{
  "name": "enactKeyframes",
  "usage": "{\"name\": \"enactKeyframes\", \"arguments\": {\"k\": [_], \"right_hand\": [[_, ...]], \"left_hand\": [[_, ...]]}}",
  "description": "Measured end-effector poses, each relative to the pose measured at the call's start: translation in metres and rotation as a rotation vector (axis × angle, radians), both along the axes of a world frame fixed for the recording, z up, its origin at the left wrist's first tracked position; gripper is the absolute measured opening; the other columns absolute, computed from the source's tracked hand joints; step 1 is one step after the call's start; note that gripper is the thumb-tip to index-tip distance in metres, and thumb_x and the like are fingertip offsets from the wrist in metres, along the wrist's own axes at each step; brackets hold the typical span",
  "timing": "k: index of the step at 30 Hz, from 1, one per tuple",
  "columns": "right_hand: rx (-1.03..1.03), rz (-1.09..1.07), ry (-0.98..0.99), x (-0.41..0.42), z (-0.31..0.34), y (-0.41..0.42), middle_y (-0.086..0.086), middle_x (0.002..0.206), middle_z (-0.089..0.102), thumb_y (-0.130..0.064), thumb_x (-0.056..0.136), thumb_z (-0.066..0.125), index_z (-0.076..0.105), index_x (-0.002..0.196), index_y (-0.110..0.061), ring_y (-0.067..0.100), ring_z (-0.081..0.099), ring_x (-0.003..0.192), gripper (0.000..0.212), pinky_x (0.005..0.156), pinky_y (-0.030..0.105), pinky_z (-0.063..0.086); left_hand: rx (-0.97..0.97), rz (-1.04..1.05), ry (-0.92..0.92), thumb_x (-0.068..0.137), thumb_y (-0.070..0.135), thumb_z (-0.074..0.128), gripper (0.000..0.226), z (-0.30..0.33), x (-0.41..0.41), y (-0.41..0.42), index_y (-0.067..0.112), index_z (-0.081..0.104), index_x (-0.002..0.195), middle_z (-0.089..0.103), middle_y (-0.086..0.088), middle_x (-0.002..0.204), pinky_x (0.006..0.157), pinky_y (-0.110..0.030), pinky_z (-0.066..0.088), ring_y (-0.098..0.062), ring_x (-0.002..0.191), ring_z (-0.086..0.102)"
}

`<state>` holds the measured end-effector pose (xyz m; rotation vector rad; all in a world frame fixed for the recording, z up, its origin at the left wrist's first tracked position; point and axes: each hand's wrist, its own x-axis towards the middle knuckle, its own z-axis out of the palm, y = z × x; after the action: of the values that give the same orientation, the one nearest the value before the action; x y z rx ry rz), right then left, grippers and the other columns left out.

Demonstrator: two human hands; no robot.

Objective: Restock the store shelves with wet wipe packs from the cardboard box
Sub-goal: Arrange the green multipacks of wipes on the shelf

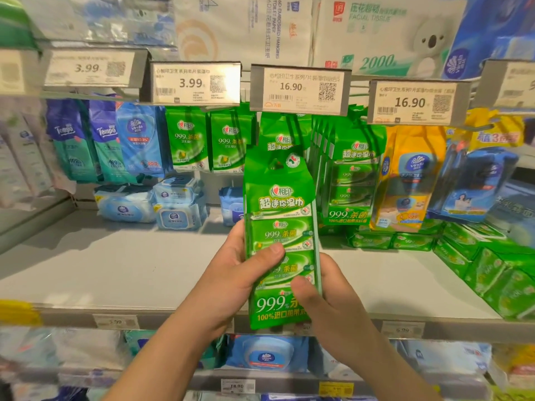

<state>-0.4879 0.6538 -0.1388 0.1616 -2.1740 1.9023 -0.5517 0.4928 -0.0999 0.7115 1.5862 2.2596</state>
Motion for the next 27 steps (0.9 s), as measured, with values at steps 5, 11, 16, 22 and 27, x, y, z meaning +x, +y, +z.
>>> {"name": "enactKeyframes", "arguments": {"k": [5, 11, 16, 22, 27], "right_hand": [[0.028, -0.090, 0.099, -0.007, 0.010, -0.005, -0.014, 0.107, 0.076, -0.038, 0.085, 0.062, 0.060, 0.103, -0.054, 0.008, 0.073, 0.095, 0.024, 0.078, 0.026, 0.058], [0.053, -0.165, 0.219, -0.017, 0.019, 0.000, -0.013, 0.113, 0.075, -0.056, 0.079, 0.063, 0.058, 0.116, -0.046, 0.012, 0.072, 0.103, 0.039, 0.089, 0.050, 0.057], [0.026, -0.129, 0.331, -0.020, 0.030, 0.001, -0.012, 0.120, 0.073, -0.049, 0.084, 0.064, 0.055, 0.125, -0.036, 0.014, 0.070, 0.112, 0.044, 0.091, 0.032, 0.057], [0.048, -0.156, 0.398, -0.026, 0.041, 0.003, -0.008, 0.124, 0.072, -0.047, 0.089, 0.062, 0.054, 0.128, -0.033, 0.017, 0.070, 0.114, 0.043, 0.093, 0.036, 0.058], [0.013, -0.159, 0.380, -0.033, 0.041, 0.006, -0.002, 0.127, 0.071, -0.061, 0.089, 0.066, 0.055, 0.129, -0.034, 0.022, 0.070, 0.114, 0.050, 0.093, 0.050, 0.056]], "left_hand": [[-0.107, -0.014, 0.105, 0.091, 0.019, 0.073, 0.046, -0.005, -0.007, -0.014, 0.017, 0.055, 0.133, 0.074, -0.001, 0.122, 0.083, -0.026, 0.058, -0.019, 0.110, 0.072], [-0.106, 0.057, 0.202, 0.084, 0.034, 0.076, 0.051, -0.022, -0.013, -0.020, 0.021, 0.063, 0.132, 0.070, -0.011, 0.126, 0.101, -0.059, 0.052, -0.047, 0.118, 0.060], [-0.063, 0.087, 0.257, 0.085, 0.031, 0.075, 0.048, -0.012, -0.015, -0.016, 0.022, 0.064, 0.131, 0.071, -0.011, 0.122, 0.093, -0.046, 0.058, -0.044, 0.115, 0.061], [-0.040, 0.113, 0.263, 0.083, 0.035, 0.074, 0.053, -0.002, -0.022, -0.009, 0.022, 0.063, 0.133, 0.071, -0.012, 0.123, 0.097, -0.057, 0.055, -0.050, 0.117, 0.057], [-0.039, 0.111, 0.262, 0.084, 0.038, 0.074, 0.053, -0.001, -0.028, -0.002, 0.025, 0.063, 0.135, 0.071, -0.009, 0.125, 0.102, -0.064, 0.049, -0.050, 0.120, 0.057]]}}
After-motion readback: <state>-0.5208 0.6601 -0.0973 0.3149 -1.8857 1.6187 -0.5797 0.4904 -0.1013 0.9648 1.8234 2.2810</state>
